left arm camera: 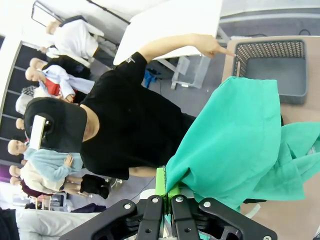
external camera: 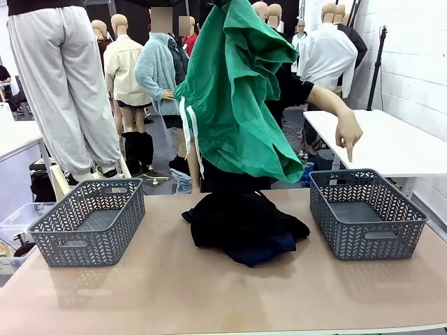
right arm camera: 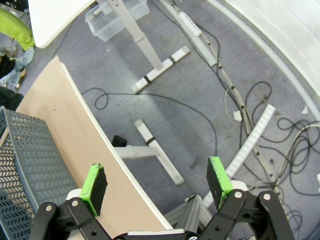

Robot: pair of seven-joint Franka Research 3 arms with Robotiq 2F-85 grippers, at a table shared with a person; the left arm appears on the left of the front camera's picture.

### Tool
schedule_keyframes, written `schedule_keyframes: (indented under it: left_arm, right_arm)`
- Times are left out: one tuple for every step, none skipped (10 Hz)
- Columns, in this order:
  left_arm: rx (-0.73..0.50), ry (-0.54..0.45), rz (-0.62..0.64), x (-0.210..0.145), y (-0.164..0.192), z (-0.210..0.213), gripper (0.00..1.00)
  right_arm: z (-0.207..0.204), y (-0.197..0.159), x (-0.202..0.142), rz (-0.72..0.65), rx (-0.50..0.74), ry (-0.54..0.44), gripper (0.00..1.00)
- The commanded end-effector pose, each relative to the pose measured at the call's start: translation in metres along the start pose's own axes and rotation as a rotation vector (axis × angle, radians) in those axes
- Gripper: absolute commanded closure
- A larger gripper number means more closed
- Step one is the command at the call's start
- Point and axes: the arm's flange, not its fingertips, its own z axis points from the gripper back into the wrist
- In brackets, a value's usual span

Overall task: Sort the tops and bottoms.
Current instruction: Sort the clothes according to human instructions.

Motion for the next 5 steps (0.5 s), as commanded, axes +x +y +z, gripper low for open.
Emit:
schedule_keyframes:
  left_arm:
    - [0.005,-0.006,-0.001,0.0011,0.0017,0.0039,1.00]
    - [0.005,-0.006,-0.001,0.0011,0.0017,0.0039,1.00]
    - [0.005,-0.006,-0.001,0.0011,0.0017,0.0039,1.00]
    - [0.005,-0.006,-0.001,0.0011,0.0017,0.0039,1.00]
    - [0.005,-0.006,-0.001,0.0011,0.0017,0.0039,1.00]
  right_arm:
    - [0.0017,0.0004,-0.0032,0.018,-0.008,-0.006,0.00]
    - [0.0017,0.0004,-0.0032,0.018,-0.008,-0.006,0.00]
    - [0.0017,0.0004,-0.0032,0.018,-0.008,-0.006,0.00]
    - [0.0017,0.0004,-0.0032,0.018,-0.008,-0.006,0.00]
    - [0.0017,0.0004,-0.0032,0.018,-0.008,-0.006,0.00]
